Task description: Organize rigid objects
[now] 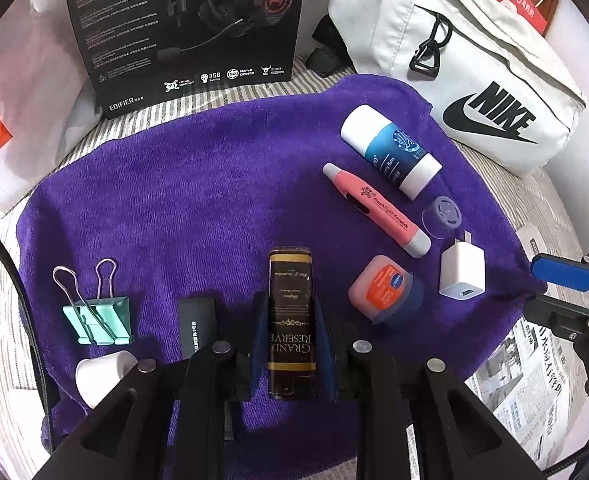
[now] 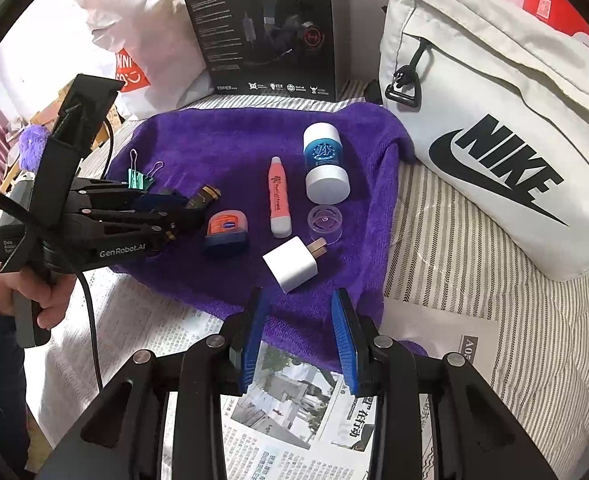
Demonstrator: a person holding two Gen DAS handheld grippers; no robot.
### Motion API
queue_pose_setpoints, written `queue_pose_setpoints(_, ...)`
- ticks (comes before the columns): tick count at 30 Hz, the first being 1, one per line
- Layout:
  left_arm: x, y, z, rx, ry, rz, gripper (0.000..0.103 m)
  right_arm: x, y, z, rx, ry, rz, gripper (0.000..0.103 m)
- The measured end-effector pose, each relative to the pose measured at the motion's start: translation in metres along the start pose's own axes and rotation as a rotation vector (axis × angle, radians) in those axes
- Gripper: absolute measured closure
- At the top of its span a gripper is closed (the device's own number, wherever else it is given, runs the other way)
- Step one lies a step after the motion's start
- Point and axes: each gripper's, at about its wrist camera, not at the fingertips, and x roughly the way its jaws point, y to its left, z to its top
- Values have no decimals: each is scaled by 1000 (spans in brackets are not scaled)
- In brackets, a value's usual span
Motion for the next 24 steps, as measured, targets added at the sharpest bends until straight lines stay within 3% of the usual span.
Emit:
queue_pose_setpoints(3,-2,0,-3,-5,-1,-9,76,-4,-1,-1,6,-7,0,69)
queue_pose_setpoints(8,-6,-3,-9,-9,9,-30,58,-13,-3,-4,13,-18,-7,68)
queue_pose_setpoints(13,-16,-3,-18,-44,10,-22,52,-25,0,-13,28,-30,-11,62)
queue_pose_setpoints(16,-33,-5,-25,-65,-22,-29,38,-32,3,-18,42,-41,-4,60)
queue_pose_setpoints(19,-53,-7,-34,-83,-50,-10,24,-40,8,-23,53,-53,-10,54)
queue_pose_setpoints(24,-90,-5,-53,-126,-97,-17,22,-57,18,-32,80,-87,-10,36)
